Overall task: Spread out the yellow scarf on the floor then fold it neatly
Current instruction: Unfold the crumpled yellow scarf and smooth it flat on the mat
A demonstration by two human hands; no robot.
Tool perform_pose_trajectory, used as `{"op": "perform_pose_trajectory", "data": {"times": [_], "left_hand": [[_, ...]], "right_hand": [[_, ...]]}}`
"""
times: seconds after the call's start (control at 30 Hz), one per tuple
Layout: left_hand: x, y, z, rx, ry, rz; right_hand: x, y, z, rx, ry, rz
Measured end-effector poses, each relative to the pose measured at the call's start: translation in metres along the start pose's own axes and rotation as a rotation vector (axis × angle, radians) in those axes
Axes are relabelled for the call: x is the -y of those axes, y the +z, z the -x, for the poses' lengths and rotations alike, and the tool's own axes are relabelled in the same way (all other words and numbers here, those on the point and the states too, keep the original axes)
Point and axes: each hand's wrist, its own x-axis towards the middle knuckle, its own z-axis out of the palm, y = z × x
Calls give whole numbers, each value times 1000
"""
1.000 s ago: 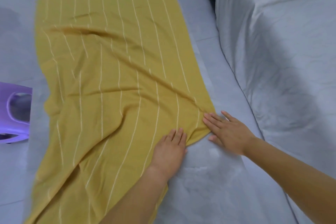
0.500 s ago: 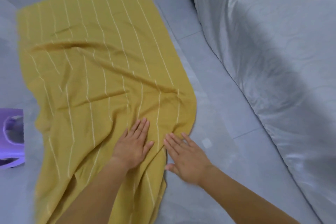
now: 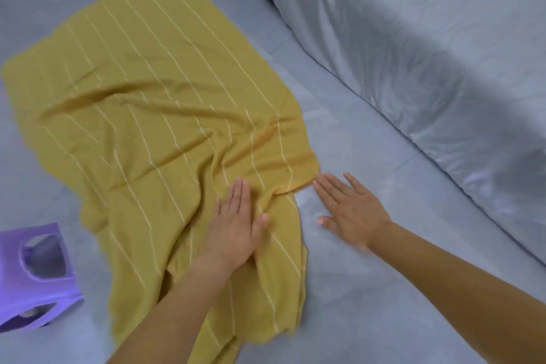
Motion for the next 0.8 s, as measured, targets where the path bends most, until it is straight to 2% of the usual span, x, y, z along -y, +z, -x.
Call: {"op": "perform_pose_trajectory", "data": {"times": [0.07, 0.13, 0.23, 0.3, 0.37, 0.43, 0.5, 0.57, 0.7, 0.8], "left_hand": [[-24, 5, 41, 44, 114, 100], [-51, 18, 74, 86, 143, 139], [-77, 42, 94, 111, 46, 123], [-69, 53, 92, 91, -37, 145], [-53, 48, 87, 59, -133, 315], [-46, 28, 88, 29, -220, 589], [-48, 0, 93, -40, -289, 875], [-49, -24, 102, -66, -294, 1073], [-46, -56, 129, -64, -194, 1223], [-41, -67, 137, -66, -156, 1220]], "right_hand": [[31, 23, 43, 39, 88, -115], [67, 41, 82, 72, 160, -209], [107, 58, 116, 121, 289, -362], [121, 59, 126, 149, 351, -445], [129, 55, 130, 156, 425, -520], [134, 39, 132, 89, 499, -547], [140, 35, 129, -105, 517, -661], [149, 23, 123, -61, 557, -949], [177, -8, 103, -135, 676, -1553], [187, -18, 76, -208, 651, -1665]]}}
